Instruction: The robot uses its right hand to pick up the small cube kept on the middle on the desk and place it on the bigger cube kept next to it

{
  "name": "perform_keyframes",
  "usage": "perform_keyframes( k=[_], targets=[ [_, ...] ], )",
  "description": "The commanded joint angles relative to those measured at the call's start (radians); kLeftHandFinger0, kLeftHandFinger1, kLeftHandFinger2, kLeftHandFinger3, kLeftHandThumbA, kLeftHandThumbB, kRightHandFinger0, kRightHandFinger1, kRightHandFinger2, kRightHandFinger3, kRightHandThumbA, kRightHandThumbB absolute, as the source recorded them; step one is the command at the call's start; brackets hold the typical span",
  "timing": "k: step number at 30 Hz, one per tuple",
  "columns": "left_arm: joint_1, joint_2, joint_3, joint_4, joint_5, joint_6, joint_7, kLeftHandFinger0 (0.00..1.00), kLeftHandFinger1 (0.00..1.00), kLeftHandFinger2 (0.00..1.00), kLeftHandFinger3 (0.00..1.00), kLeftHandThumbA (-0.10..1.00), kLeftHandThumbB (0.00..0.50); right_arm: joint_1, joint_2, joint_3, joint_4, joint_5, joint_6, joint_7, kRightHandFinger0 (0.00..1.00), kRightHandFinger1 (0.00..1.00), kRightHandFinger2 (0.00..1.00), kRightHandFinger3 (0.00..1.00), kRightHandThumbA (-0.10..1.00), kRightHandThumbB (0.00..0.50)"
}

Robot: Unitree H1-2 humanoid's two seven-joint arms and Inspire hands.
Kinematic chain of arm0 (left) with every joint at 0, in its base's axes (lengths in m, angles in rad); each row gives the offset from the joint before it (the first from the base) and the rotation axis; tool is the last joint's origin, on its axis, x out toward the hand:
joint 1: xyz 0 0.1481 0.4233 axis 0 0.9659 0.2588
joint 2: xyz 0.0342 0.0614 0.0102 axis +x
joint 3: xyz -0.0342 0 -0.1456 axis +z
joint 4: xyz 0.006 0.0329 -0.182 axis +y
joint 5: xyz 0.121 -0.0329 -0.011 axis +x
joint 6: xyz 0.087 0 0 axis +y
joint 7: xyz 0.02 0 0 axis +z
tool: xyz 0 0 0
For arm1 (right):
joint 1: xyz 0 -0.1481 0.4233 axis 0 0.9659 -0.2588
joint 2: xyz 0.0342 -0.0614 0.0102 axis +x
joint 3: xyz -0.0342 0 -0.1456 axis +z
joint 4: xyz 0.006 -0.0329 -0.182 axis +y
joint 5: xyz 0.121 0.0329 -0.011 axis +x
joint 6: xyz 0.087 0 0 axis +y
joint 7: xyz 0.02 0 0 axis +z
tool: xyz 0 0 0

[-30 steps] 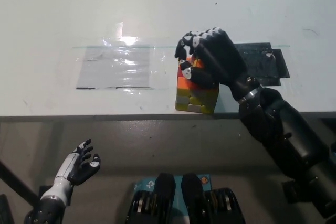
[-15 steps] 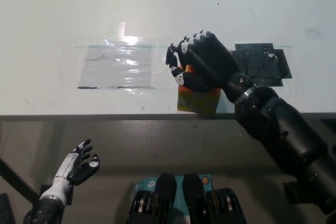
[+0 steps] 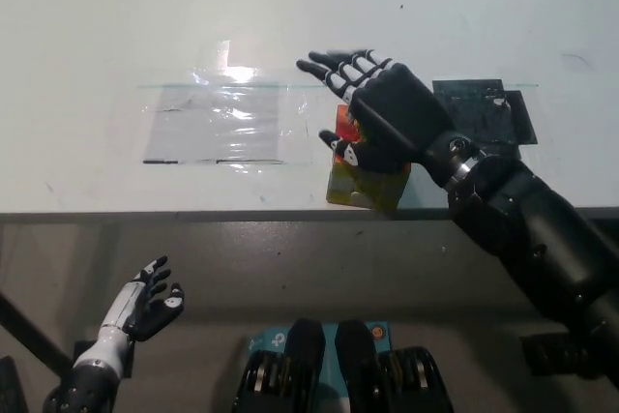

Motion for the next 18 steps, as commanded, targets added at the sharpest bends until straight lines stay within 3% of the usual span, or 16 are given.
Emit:
perform_keyframes(
  k=[1, 18],
  targets=[
    [-0.031, 0.008, 0.001, -0.011, -0.001, -0.018, -0.001, 1.0, 1.0, 1.0, 1.0, 0.29, 0.221, -0.019, -0.002, -0.003, -0.029, -0.025, 0.049, 0.046, 1.0, 1.0, 1.0, 1.0, 1.0, 0.5],
    [-0.023, 0.007, -0.004, -0.01, 0.001, -0.03, -0.004, 1.0, 1.0, 1.0, 1.0, 0.31, 0.231, -0.015, 0.036, -0.026, -0.046, 0.035, -0.024, 0.005, 1.0, 1.0, 1.0, 1.0, 1.0, 0.5]
  ],
)
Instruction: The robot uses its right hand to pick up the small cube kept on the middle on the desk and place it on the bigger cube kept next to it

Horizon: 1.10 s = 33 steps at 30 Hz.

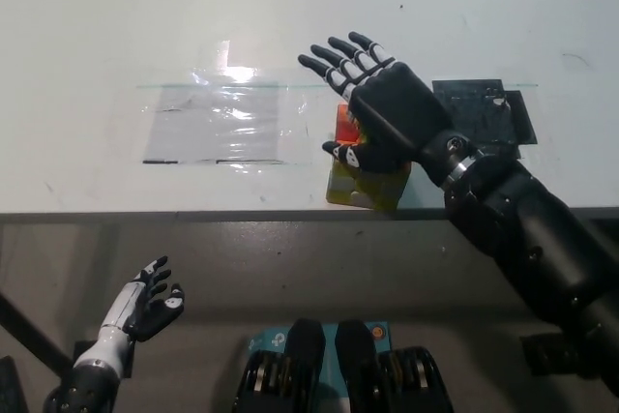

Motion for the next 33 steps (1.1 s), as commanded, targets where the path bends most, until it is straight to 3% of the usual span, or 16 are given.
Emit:
perform_keyframes(
  k=[1, 10, 20, 26, 33],
  targets=[
    [-0.021, 0.007, -0.006, -0.014, 0.007, -0.03, 0.0, 1.0, 1.0, 1.0, 1.0, 0.31, 0.232, -0.025, 0.018, -0.019, -0.046, 0.039, -0.034, -0.001, 1.0, 1.0, 1.0, 1.0, 1.0, 0.5],
    [-0.012, 0.003, -0.005, -0.005, 0.008, -0.031, 0.004, 1.0, 1.0, 1.0, 1.0, 0.3, 0.225, -0.097, 0.036, -0.057, -0.118, 0.102, -0.025, 0.085, 1.0, 1.0, 1.0, 1.0, 1.0, 0.5],
    [0.002, -0.003, -0.007, -0.016, 0.021, -0.024, 0.015, 1.0, 1.0, 1.0, 1.0, 0.3, 0.222, -0.165, -0.01, -0.119, -0.272, 0.147, 0.023, 0.239, 1.0, 1.0, 1.0, 1.0, 1.0, 0.5],
    [-0.001, -0.007, 0.001, -0.015, 0.019, -0.019, 0.018, 1.0, 1.0, 1.0, 1.0, 0.29, 0.234, -0.107, -0.073, -0.186, -0.492, 0.198, 0.074, 0.345, 1.0, 1.0, 1.0, 1.0, 0.94, 0.494],
    [0.003, -0.006, 0.005, -0.01, 0.015, -0.023, 0.014, 1.0, 1.0, 1.0, 1.0, 0.28, 0.231, 0.029, -0.11, -0.294, -0.71, 0.218, 0.153, 0.378, 1.0, 1.0, 1.0, 1.0, 0.96, 0.458]
  ],
)
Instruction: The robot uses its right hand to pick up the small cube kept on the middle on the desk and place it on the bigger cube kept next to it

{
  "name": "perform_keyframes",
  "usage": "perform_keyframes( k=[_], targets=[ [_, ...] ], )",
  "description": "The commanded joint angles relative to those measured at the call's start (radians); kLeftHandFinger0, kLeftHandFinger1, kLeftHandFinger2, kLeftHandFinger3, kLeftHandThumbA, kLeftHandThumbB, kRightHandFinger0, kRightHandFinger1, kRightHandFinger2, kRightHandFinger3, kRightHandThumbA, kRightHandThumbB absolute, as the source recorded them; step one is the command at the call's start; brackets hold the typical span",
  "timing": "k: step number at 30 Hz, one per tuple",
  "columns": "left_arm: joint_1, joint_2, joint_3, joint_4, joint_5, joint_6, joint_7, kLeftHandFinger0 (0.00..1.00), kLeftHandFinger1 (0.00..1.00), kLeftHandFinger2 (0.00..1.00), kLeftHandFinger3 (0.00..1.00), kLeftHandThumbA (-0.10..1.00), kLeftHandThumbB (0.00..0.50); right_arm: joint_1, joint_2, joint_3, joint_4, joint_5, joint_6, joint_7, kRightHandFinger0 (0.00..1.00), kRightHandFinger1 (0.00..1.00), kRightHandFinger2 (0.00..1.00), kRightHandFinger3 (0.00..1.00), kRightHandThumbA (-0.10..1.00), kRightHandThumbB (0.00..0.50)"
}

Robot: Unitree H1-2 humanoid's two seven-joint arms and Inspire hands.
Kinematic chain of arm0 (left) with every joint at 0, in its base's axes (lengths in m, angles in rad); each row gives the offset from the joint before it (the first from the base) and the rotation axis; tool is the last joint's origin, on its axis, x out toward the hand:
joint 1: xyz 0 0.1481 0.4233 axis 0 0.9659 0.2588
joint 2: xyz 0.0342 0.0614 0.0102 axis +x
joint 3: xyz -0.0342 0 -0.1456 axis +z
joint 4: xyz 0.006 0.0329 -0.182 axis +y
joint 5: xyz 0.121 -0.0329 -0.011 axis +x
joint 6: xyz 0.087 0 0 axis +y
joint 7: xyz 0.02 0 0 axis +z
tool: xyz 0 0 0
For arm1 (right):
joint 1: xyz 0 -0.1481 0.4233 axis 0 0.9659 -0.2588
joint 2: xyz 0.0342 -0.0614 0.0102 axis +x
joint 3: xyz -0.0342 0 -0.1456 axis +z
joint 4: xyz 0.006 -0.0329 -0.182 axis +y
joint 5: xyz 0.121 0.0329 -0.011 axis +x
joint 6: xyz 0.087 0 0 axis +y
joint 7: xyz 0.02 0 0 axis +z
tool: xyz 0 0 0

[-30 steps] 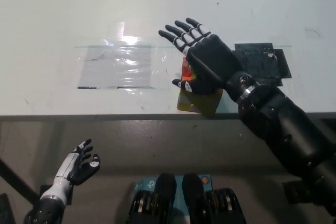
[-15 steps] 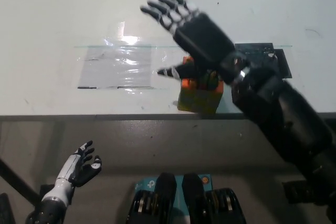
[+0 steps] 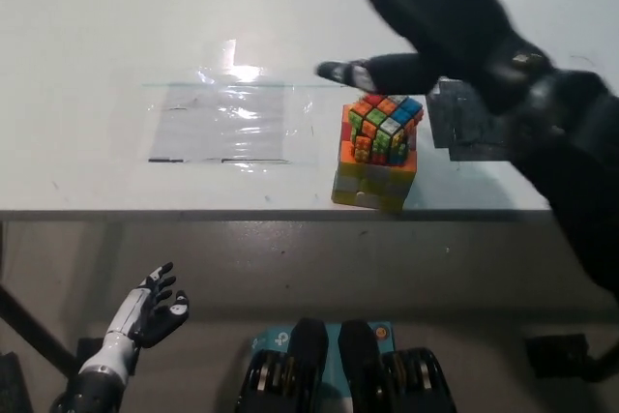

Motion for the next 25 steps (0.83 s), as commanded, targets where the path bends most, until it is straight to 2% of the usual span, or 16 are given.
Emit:
perform_keyframes(
  k=[1, 3, 4, 7, 8, 9, 10, 11, 12, 13, 14, 16, 18, 20, 23, 25],
  targets=[
    [-0.006, 0.006, 0.005, -0.018, -0.003, -0.016, 0.009, 1.0, 1.0, 1.0, 1.0, 0.28, 0.233, 0.08, -0.024, -0.089, -0.13, 0.056, 0.08, 0.033, 1.0, 1.0, 1.0, 1.0, 0.97, 0.418],
    [-0.009, 0.002, 0.008, -0.01, -0.007, -0.017, 0.009, 1.0, 1.0, 1.0, 1.0, 0.28, 0.238, 0.147, -0.019, -0.142, -0.181, 0.049, 0.096, 0.007, 1.0, 1.0, 1.0, 1.0, 0.99, 0.332],
    [-0.008, 0.002, 0.012, -0.011, -0.013, -0.015, 0.007, 1.0, 1.0, 1.0, 1.0, 0.27, 0.239, 0.194, -0.01, -0.176, -0.211, 0.059, 0.113, -0.006, 0.95, 1.0, 1.0, 1.0, 0.97, 0.296],
    [-0.011, 0.001, 0.011, -0.003, -0.011, -0.018, 0.008, 1.0, 1.0, 1.0, 1.0, 0.28, 0.241, 0.284, 0.012, -0.241, -0.249, 0.09, 0.107, -0.045, 0.73, 1.0, 1.0, 1.0, 0.84, 0.234],
    [-0.011, 0.002, 0.009, 0.0, -0.007, -0.024, 0.008, 1.0, 1.0, 1.0, 1.0, 0.29, 0.243, 0.351, 0.014, -0.269, -0.263, 0.09, 0.078, -0.083, 0.7, 1.0, 1.0, 1.0, 0.74, 0.19],
    [-0.011, 0.002, 0.009, 0.002, -0.007, -0.025, 0.008, 1.0, 1.0, 1.0, 1.0, 0.29, 0.242, 0.359, 0.018, -0.276, -0.265, 0.089, 0.073, -0.083, 0.68, 1.0, 1.0, 1.0, 0.73, 0.183],
    [-0.011, 0.003, 0.008, 0.001, -0.005, -0.022, 0.008, 1.0, 1.0, 1.0, 1.0, 0.3, 0.245, 0.392, 0.028, -0.289, -0.27, 0.088, 0.064, -0.097, 0.68, 0.96, 1.0, 1.0, 0.65, 0.165],
    [-0.013, 0.004, 0.007, 0.0, -0.003, -0.018, 0.009, 1.0, 1.0, 1.0, 1.0, 0.3, 0.244, 0.437, 0.041, -0.305, -0.274, 0.088, 0.052, -0.122, 0.68, 0.93, 1.0, 1.0, 0.6, 0.156],
    [-0.014, 0.002, 0.011, 0.001, -0.007, -0.019, 0.011, 1.0, 1.0, 1.0, 1.0, 0.29, 0.244, 0.49, 0.058, -0.318, -0.261, 0.079, 0.021, -0.167, 0.61, 0.83, 0.94, 1.0, 0.49, 0.145],
    [-0.014, 0.001, 0.012, -0.003, -0.007, -0.014, 0.012, 1.0, 1.0, 1.0, 1.0, 0.29, 0.243, 0.51, 0.066, -0.323, -0.256, 0.077, 0.012, -0.18, 0.58, 0.8, 0.9, 1.0, 0.47, 0.145],
    [-0.014, 0.004, 0.01, -0.001, -0.009, -0.023, 0.004, 1.0, 1.0, 1.0, 1.0, 0.29, 0.233, 0.582, 0.095, -0.339, -0.249, 0.06, 0.007, -0.223, 0.51, 0.72, 0.81, 1.0, 0.42, 0.145],
    [-0.015, 0.003, 0.01, 0.001, -0.009, -0.023, 0.005, 1.0, 1.0, 1.0, 1.0, 0.29, 0.233, 0.635, 0.121, -0.354, -0.211, 0.058, -0.022, -0.27, 0.44, 0.63, 0.72, 0.97, 0.4, 0.135],
    [-0.017, 0.002, 0.011, 0.008, -0.011, -0.026, 0.005, 1.0, 1.0, 1.0, 1.0, 0.28, 0.229, 0.672, 0.144, -0.363, -0.188, 0.044, -0.016, -0.291, 0.41, 0.6, 0.69, 0.96, 0.45, 0.13],
    [-0.016, 0.002, 0.015, 0.002, -0.014, -0.019, 0.006, 1.0, 1.0, 1.0, 1.0, 0.27, 0.236, 0.723, 0.176, -0.366, -0.122, 0.055, -0.027, -0.326, 0.39, 0.59, 0.66, 0.97, 0.36, 0.12],
    [-0.016, 0.003, 0.014, 0.002, -0.012, -0.016, 0.006, 1.0, 1.0, 1.0, 1.0, 0.28, 0.238, 0.746, 0.191, -0.36, -0.067, 0.044, -0.037, -0.356, 0.39, 0.59, 0.65, 0.98, 0.34, 0.113],
    [-0.016, 0.001, 0.017, 0.007, -0.017, -0.027, 0.006, 1.0, 1.0, 1.0, 1.0, 0.27, 0.238, 0.75, 0.209, -0.349, 0.033, 0.024, -0.07, -0.424, 0.37, 0.55, 0.63, 0.96, 0.29, 0.12]
  ],
)
